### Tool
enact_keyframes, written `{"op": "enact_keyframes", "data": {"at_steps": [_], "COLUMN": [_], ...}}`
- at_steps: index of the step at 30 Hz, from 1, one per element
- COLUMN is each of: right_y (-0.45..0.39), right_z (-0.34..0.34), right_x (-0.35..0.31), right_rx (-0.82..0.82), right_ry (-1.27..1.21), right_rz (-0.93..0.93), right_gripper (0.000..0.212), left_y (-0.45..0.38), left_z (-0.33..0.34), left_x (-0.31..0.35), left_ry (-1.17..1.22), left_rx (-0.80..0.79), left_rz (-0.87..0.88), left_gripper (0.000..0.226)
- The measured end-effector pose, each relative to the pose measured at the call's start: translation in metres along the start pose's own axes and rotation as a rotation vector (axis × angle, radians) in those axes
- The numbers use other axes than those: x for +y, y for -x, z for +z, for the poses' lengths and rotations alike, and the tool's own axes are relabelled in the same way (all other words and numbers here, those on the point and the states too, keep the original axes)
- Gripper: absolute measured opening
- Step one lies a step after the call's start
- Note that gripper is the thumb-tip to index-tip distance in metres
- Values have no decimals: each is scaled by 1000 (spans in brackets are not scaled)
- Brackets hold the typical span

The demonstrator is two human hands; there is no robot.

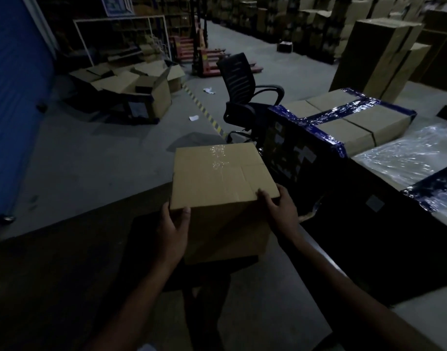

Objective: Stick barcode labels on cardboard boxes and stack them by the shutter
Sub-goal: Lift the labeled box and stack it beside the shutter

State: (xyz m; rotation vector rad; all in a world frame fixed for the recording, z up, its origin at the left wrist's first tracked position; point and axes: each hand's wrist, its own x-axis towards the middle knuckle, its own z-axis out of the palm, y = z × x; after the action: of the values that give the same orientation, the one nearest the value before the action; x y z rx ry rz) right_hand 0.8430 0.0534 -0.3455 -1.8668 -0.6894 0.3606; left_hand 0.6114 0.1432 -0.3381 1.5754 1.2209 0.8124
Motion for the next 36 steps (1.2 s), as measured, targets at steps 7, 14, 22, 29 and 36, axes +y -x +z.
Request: {"op": "enact_keyframes", "data": {"at_steps": [7, 14, 22, 29, 36], "right_y": [-117, -192, -217, -215, -151], "right_z": [-2, 25, 42, 41, 53], "right_x": [-9, 11, 14, 3, -24], "right_rx": [-89, -190, -247, -241, -158], "right_ry": [-47, 30, 37, 270, 555], "right_rz": [-40, -43, -76, -97, -657], "right_gripper": [53, 54, 51, 49, 51], "left_y": [-77, -128, -156, -159, -115], "left_z": [65, 99, 97, 87, 48], "left_x": [24, 17, 21, 26, 26], "left_ry": [18, -129, -175, -142, -144], "left_rx": [210, 176, 151, 94, 207], "left_rz": [-29, -112, -112, -159, 46], "left_gripper": [40, 49, 49, 52, 38]}}
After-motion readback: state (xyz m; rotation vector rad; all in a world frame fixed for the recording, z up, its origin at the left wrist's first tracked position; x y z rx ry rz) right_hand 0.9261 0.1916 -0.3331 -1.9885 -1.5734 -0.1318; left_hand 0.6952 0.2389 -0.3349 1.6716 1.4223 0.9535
